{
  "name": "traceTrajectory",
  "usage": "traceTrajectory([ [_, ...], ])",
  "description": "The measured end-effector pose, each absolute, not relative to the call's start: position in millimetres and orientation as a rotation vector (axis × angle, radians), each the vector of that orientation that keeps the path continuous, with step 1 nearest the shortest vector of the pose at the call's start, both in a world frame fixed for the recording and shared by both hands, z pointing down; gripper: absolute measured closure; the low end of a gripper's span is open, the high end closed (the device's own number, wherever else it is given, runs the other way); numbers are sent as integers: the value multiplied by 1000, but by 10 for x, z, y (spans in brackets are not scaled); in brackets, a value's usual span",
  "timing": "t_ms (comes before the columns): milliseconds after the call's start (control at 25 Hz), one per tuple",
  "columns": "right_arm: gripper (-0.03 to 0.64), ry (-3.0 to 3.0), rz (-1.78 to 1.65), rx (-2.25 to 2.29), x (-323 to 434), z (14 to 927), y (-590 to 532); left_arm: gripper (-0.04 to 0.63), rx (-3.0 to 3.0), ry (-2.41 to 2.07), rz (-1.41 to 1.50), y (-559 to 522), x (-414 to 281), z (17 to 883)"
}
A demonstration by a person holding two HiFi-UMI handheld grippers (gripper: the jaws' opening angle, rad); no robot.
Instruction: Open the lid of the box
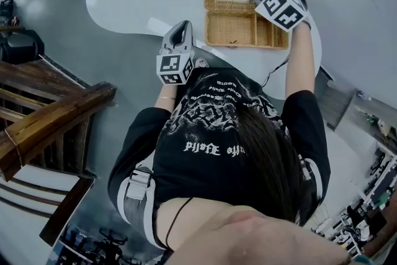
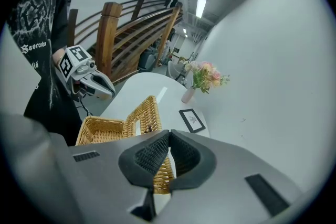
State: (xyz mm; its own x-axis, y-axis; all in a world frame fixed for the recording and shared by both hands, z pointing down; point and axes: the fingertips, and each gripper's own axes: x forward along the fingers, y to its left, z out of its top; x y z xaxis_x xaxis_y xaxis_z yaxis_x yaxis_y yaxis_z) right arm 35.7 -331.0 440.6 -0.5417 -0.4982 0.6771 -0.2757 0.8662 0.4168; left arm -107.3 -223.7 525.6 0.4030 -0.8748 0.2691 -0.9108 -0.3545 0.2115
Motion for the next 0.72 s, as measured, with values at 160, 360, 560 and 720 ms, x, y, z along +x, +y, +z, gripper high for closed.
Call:
traceTrajectory([
  [160, 583, -2177, -296, 538, 334, 4448, -3408, 566, 2357, -1540, 153, -2280, -1063, 5201],
  [360, 583, -2188, -235, 491, 335, 4527, -3505, 566, 2367, -1509, 175, -2259, -987, 5213],
  [560, 583, -2169, -211, 474, 339, 4625, -3652, 566, 2381, -1492, 176, -2269, -902, 5181],
  [720, 583, -2177, -171, 474, 352, 4709, -3728, 566, 2378, -1502, 183, -2266, -889, 5165],
])
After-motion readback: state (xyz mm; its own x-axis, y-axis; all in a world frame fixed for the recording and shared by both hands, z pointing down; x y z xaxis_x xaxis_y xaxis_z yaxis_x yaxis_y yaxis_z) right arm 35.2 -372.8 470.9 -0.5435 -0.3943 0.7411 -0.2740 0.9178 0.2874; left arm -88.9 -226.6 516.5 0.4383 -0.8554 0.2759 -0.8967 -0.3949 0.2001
